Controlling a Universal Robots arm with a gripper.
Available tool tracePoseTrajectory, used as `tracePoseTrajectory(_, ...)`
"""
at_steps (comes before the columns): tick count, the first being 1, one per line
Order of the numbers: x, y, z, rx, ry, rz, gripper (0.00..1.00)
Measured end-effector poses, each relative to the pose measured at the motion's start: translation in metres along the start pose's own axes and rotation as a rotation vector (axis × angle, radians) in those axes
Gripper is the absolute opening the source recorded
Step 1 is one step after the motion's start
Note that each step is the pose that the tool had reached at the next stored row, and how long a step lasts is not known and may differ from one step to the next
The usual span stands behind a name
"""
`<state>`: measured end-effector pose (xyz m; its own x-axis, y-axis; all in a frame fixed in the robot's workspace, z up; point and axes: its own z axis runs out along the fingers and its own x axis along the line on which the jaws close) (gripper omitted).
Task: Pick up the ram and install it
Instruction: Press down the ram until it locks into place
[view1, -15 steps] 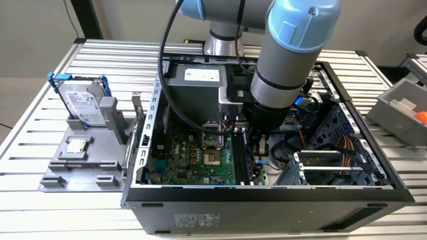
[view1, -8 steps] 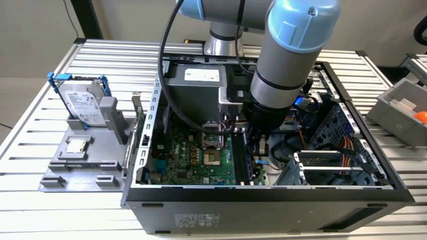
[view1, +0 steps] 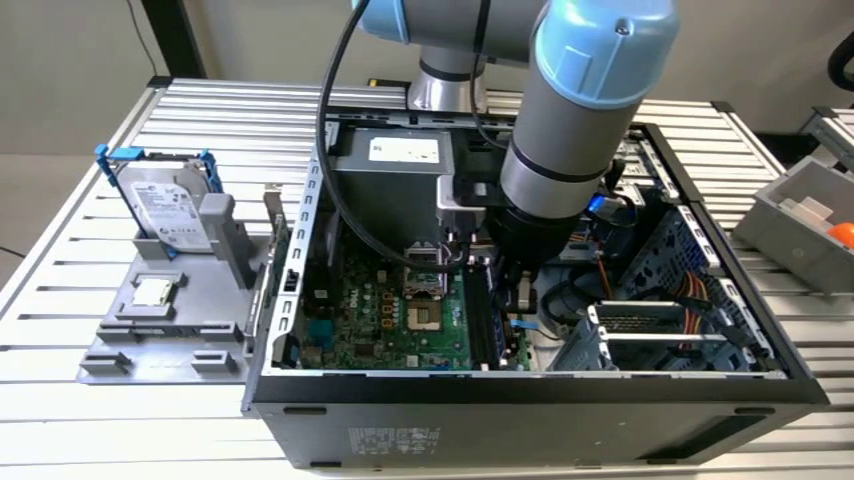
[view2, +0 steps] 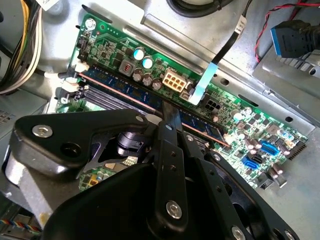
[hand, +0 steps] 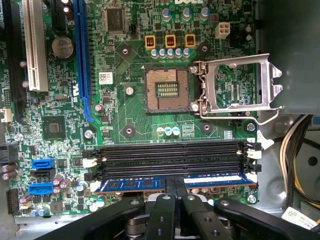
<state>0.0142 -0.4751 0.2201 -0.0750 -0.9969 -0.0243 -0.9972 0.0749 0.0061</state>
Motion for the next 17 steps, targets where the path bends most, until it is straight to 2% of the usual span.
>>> tracePoseTrajectory(10,0.0000,0.0000,0.0001,0.0001,-0.0005,0.000,0.00)
tracePoseTrajectory(14,-0.0002,0.0000,-0.0023,0.0003,-0.0017,0.000,0.00)
tracePoseTrajectory(17,-0.0002,0.0001,-0.0072,0.0001,-0.0008,0.000,0.00)
